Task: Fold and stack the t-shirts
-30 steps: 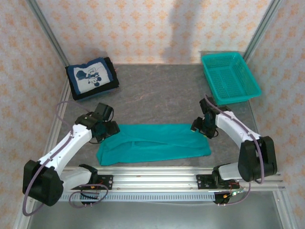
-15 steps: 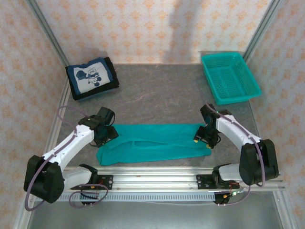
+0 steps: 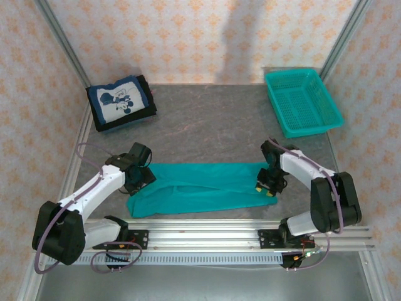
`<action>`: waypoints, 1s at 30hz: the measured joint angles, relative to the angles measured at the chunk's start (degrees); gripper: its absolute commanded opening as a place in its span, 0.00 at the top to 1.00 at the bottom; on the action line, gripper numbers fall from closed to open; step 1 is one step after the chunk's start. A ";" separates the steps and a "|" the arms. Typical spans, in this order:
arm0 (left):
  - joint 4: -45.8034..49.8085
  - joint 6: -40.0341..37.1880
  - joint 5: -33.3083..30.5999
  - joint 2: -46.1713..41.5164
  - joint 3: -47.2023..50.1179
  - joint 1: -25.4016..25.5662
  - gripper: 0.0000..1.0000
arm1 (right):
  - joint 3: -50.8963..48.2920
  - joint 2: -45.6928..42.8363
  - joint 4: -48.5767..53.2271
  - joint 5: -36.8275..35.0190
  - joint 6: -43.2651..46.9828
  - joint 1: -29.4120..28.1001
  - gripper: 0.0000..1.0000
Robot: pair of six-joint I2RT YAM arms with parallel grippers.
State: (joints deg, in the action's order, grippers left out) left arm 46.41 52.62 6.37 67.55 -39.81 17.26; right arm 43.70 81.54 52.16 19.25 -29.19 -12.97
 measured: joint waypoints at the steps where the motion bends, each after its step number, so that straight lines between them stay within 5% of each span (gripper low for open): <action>1: -0.02 0.09 0.00 -0.02 0.20 0.00 0.38 | -0.11 0.02 -0.13 -0.15 -0.13 0.00 0.88; 4: 0.00 0.33 0.00 -0.11 0.50 0.00 0.39 | -0.09 -0.02 -0.31 -0.81 -0.61 0.00 1.00; 16: 0.50 0.26 -0.46 2.27 0.50 0.00 0.53 | 1.07 -0.44 -0.35 -1.44 -1.05 0.00 1.00; 24: 0.09 -0.70 0.72 5.64 0.52 -0.07 0.91 | 2.95 -0.33 -0.33 -1.46 -1.03 0.00 1.00; 30: 0.31 -2.78 0.90 5.77 0.35 -1.84 0.99 | 7.65 1.60 -0.35 -1.49 -0.92 0.00 1.00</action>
State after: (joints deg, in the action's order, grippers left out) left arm 46.72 49.84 7.27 73.32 -39.46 15.42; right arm 51.35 83.13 51.81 17.76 -30.11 -12.97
